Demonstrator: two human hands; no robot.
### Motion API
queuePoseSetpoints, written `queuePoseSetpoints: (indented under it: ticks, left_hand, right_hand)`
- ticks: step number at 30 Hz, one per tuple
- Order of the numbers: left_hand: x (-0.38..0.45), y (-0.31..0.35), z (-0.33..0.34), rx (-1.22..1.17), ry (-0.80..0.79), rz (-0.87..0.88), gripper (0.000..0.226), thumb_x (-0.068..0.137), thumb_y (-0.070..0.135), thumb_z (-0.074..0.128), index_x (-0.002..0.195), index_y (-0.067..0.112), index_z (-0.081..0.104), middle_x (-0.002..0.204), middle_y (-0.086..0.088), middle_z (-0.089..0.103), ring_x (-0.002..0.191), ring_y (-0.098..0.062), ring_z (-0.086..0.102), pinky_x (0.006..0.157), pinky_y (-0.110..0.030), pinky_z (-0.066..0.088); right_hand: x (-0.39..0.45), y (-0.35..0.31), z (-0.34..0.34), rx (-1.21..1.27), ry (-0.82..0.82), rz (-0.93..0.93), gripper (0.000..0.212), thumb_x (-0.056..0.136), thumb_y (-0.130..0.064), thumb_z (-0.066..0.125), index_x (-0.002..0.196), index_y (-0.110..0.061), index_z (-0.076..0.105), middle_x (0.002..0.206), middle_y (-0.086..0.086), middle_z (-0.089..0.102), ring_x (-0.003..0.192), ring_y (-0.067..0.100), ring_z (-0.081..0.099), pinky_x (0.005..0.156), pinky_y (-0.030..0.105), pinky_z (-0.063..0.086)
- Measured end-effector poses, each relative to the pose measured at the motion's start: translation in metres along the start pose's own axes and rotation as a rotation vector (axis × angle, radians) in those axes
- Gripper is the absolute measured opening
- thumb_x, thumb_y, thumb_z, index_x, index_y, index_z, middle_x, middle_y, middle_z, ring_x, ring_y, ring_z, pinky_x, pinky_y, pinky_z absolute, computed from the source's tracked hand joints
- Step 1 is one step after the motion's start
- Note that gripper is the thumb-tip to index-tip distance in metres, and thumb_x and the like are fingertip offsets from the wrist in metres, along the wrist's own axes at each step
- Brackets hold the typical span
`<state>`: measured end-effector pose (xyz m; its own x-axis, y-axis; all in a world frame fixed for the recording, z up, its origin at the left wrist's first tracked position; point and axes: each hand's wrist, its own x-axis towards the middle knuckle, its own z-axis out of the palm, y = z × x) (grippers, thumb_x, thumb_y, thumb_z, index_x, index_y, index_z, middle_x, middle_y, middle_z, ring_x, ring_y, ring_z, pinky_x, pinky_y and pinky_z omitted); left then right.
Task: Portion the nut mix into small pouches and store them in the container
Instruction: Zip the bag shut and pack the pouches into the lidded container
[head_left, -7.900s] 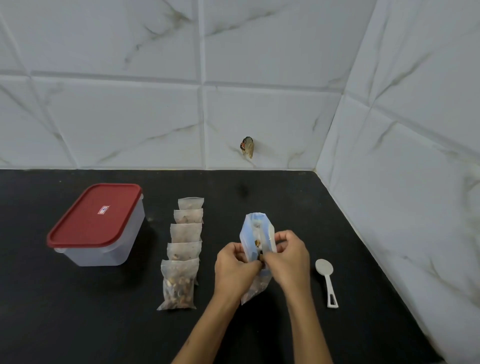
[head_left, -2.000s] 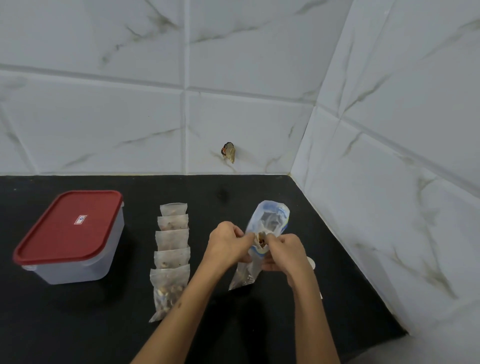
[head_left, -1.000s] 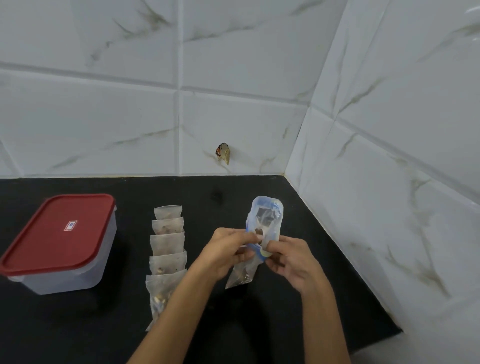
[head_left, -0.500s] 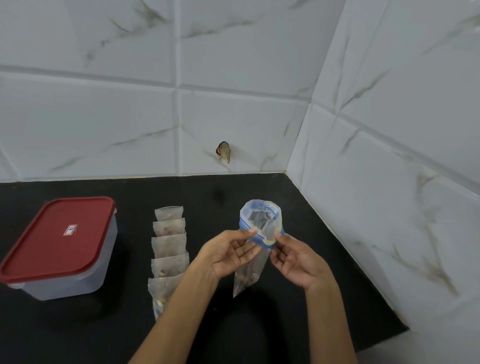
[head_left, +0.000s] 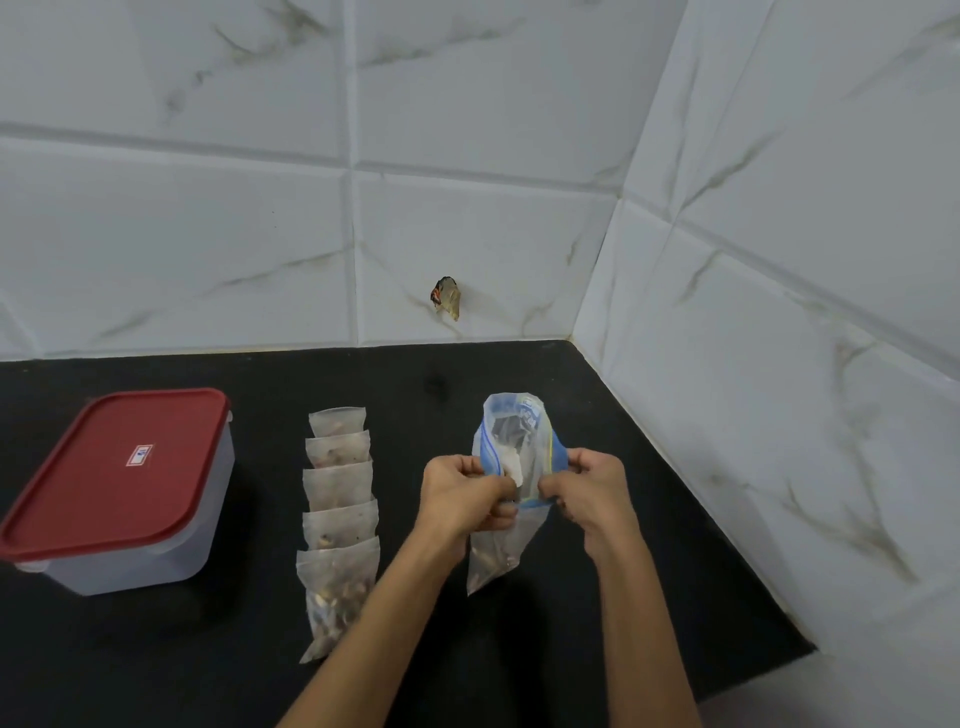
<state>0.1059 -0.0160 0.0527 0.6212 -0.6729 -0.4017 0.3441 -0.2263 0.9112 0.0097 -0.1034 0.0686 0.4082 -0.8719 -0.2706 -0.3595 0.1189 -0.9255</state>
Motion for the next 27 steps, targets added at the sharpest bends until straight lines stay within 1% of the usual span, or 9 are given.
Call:
queuePoseSetpoints:
  ticks: [3,6,10,13,16,19,21,23,27]
  left_hand:
    - [0.004,0.005,-0.009,-0.143,-0.064,-0.123,0.026,0.078,0.021,0.077,0.094,0.004,0.065,0.08,-0.008,0.066,0.057,-0.011,0.062,0.051,-0.024,0.052]
    - [0.01,0.007,-0.013,-0.298,-0.075,-0.229,0.026,0.082,0.033,0.072,0.083,0.009,0.063,0.071,-0.003,0.062,0.062,-0.014,0.062,0.051,-0.027,0.053]
    - [0.009,0.008,-0.013,-0.4,-0.172,-0.324,0.019,0.076,0.021,0.076,0.08,0.008,0.063,0.065,-0.003,0.062,0.057,-0.014,0.061,0.05,-0.025,0.054]
    - [0.009,0.009,-0.013,-0.438,-0.207,-0.298,0.017,0.071,0.013,0.077,0.081,0.008,0.064,0.071,-0.004,0.06,0.065,-0.015,0.059,0.048,-0.022,0.053]
    - [0.01,0.011,-0.011,-0.385,-0.153,-0.197,0.012,0.076,0.006,0.073,0.081,0.008,0.063,0.073,-0.004,0.06,0.066,-0.014,0.06,0.051,-0.022,0.053]
    - [0.01,0.009,-0.01,-0.277,-0.074,-0.122,0.007,0.079,-0.001,0.068,0.08,0.006,0.065,0.069,-0.005,0.065,0.065,-0.014,0.06,0.058,-0.025,0.052]
    - [0.011,0.007,-0.012,-0.205,0.031,-0.028,0.011,0.081,-0.004,0.064,0.077,0.006,0.064,0.062,-0.004,0.063,0.052,-0.008,0.057,0.051,-0.022,0.049]
    - [0.01,0.006,-0.014,-0.139,0.129,0.087,0.015,0.081,-0.008,0.06,0.081,0.005,0.065,0.069,-0.006,0.064,0.043,-0.003,0.055,0.041,-0.015,0.043]
    - [0.008,0.012,-0.019,-0.067,0.066,0.11,0.025,0.081,-0.012,0.056,0.095,0.007,0.066,0.081,-0.005,0.065,0.058,-0.006,0.06,0.046,-0.016,0.047]
  right_hand:
    - [0.003,0.0,-0.008,0.099,-0.17,0.085,0.032,0.077,0.016,0.055,0.099,-0.006,0.065,0.082,0.008,0.066,0.056,0.008,0.057,0.048,0.018,0.043]
    - [0.008,0.006,-0.016,0.193,-0.256,0.158,0.034,0.08,0.015,0.053,0.106,-0.004,0.064,0.088,0.01,0.069,0.079,0.023,0.06,0.08,0.039,0.052]
    - [0.008,0.009,-0.016,0.281,-0.346,0.171,0.028,0.078,0.008,0.061,0.101,-0.004,0.067,0.084,0.01,0.069,0.068,0.015,0.055,0.064,0.027,0.043]
    - [0.012,0.01,-0.012,0.384,-0.264,0.185,0.013,0.083,-0.015,0.067,0.092,-0.007,0.07,0.082,0.009,0.069,0.076,0.019,0.06,0.076,0.032,0.047]
    - [0.012,0.011,-0.01,0.376,-0.124,0.156,0.01,0.083,-0.015,0.069,0.085,-0.006,0.067,0.077,0.008,0.068,0.071,0.017,0.06,0.067,0.028,0.048]
    - [0.011,0.01,-0.009,0.146,0.022,0.059,0.012,0.078,-0.002,0.069,0.09,-0.006,0.068,0.078,0.008,0.067,0.064,0.013,0.058,0.054,0.022,0.045]
    - [0.01,0.009,-0.009,-0.093,0.176,-0.068,0.022,0.075,0.004,0.067,0.094,-0.008,0.069,0.08,0.004,0.068,0.068,0.013,0.061,0.056,0.023,0.046]
    - [0.008,0.006,-0.01,-0.235,0.275,-0.156,0.023,0.075,0.004,0.066,0.092,-0.011,0.067,0.084,0.002,0.068,0.073,0.013,0.062,0.057,0.023,0.046]
    - [0.011,0.001,-0.014,-0.098,0.13,-0.083,0.033,0.073,0.012,0.062,0.094,-0.014,0.063,0.088,0.002,0.067,0.081,0.013,0.062,0.065,0.025,0.05]
